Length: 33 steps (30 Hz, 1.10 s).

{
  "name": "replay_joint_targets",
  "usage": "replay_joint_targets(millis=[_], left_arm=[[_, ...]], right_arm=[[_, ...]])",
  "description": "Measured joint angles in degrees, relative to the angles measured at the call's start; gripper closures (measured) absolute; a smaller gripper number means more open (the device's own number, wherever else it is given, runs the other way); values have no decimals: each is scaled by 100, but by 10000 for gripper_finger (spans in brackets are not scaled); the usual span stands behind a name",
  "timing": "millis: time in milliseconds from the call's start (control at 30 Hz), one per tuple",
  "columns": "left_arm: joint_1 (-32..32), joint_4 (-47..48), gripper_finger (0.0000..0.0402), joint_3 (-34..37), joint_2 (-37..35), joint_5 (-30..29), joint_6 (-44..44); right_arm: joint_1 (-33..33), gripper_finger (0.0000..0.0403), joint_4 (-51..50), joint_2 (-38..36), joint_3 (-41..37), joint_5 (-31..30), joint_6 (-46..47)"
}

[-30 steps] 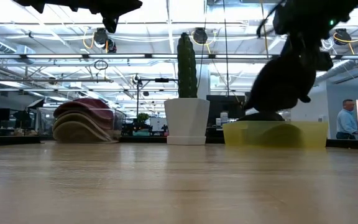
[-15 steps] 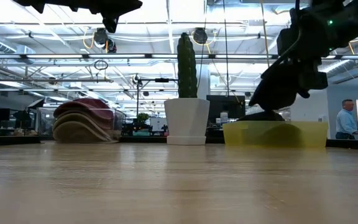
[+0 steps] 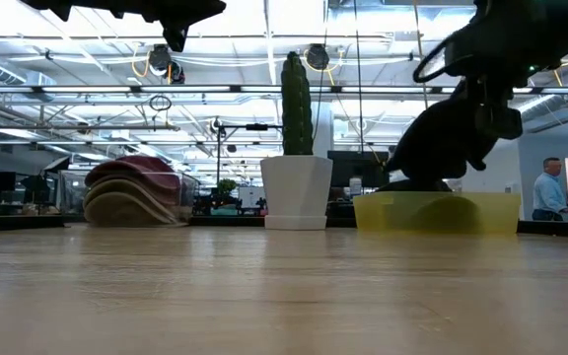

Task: Pick & Place hat
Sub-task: Put the black cap into the yellow bin

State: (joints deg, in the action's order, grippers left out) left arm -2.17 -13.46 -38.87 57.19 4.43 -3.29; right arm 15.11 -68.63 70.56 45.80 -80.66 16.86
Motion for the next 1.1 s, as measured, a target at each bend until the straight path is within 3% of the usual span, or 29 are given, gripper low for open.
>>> replay_joint_targets(millis=[167,600,900,1100], left_arm=[[0,-8,311,0,0,-2,0],[0,-10,311,0,0,-2,54],[0,32,311,0,0,-4,33],[0,38,311,0,0,-4,-16]], right_arm=[[-124,399,1322,-8,-274,2,-1256],[-1229,399,5964,-8,-1606,864,-5464],[-1582,399,8038,-716,-1891,880,-6804],[-1582,399,8472,-1278,-2235,1046,-7339]])
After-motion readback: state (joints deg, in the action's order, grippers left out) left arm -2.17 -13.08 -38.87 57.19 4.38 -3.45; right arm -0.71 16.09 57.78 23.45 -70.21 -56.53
